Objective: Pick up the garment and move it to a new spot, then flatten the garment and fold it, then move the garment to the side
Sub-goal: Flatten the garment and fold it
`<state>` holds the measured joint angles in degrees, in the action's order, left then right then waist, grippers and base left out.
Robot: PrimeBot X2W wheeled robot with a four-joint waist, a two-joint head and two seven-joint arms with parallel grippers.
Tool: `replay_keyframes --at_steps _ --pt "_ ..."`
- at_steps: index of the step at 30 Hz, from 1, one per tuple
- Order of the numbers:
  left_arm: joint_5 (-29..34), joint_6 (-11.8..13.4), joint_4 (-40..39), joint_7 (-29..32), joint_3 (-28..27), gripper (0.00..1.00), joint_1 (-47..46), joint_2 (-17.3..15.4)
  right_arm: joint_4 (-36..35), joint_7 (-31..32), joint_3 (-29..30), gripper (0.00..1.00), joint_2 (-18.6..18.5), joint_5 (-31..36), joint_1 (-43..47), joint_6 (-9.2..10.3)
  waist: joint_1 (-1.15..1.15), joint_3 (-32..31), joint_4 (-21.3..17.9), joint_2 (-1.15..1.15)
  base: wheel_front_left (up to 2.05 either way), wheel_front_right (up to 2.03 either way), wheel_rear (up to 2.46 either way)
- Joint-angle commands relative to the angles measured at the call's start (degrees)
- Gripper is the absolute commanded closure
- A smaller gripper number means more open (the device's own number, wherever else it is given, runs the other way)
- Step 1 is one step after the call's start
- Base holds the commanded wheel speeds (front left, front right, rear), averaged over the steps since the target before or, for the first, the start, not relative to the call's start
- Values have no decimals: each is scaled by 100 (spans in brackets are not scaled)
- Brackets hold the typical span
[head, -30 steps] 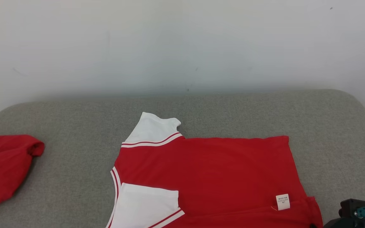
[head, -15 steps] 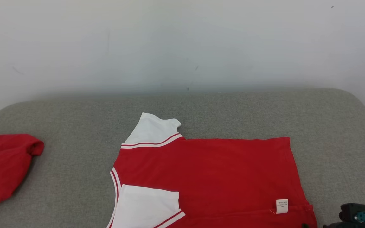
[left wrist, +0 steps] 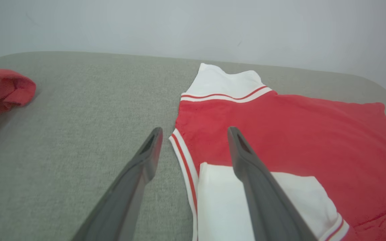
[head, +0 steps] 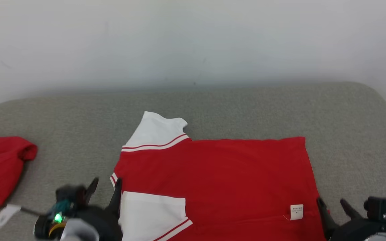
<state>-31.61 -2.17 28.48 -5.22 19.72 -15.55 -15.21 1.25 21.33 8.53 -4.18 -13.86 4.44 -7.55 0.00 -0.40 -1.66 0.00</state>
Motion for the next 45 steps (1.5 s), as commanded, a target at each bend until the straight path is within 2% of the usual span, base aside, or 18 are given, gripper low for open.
replay_keyframes --at_steps 1,6,12,16,22,28,34,43,44,45 --pt "64 48 -16 72 38 0 -260 67 -96 -96 -45 0 5 28 -153 14 0 329 -218 0 0 0 0" --pt "276 -129 261 417 264 0 -1293 55 -331 -471 -346 0 -23 93 -529 14 0 975 -522 0 0 0 0" --pt "730 -184 1016 539 556 0 -2541 -38 -500 -1148 -769 0 37 -62 -1036 14 0 1741 -821 0 0 0 0" --pt "858 -98 1601 642 561 0 -3228 -30 -568 -1388 -1059 0 50 -46 -1335 14 0 2155 -959 0 0 0 0" --pt "779 111 2431 989 447 0 -4042 9 -713 -1297 -1371 0 -77 84 -1715 14 0 2595 -1040 0 0 0 0" --pt "676 186 3002 1066 352 0 -4501 24 -780 -1234 -1427 0 -132 165 -1731 14 0 2743 -1034 0 0 0 0" --pt "671 467 3531 1177 336 0 -4703 65 -771 -1191 -1416 0 -144 159 -1643 14 0 2746 -1073 0 0 0 0" --pt "597 499 3934 1614 352 0 -5050 -77 -806 -1134 -1466 0 -143 209 -1547 14 0 2663 -1169 0 0 0 0" --pt "600 496 3957 1650 365 3 -5098 -92 -816 -1116 -1473 0 -142 203 -1528 14 0 2661 -1179 0 0 0 0" --pt "609 491 3988 1708 380 14 -5137 -96 -824 -1086 -1480 0 -146 210 -1509 14 0 2661 -1188 0 0 0 0"
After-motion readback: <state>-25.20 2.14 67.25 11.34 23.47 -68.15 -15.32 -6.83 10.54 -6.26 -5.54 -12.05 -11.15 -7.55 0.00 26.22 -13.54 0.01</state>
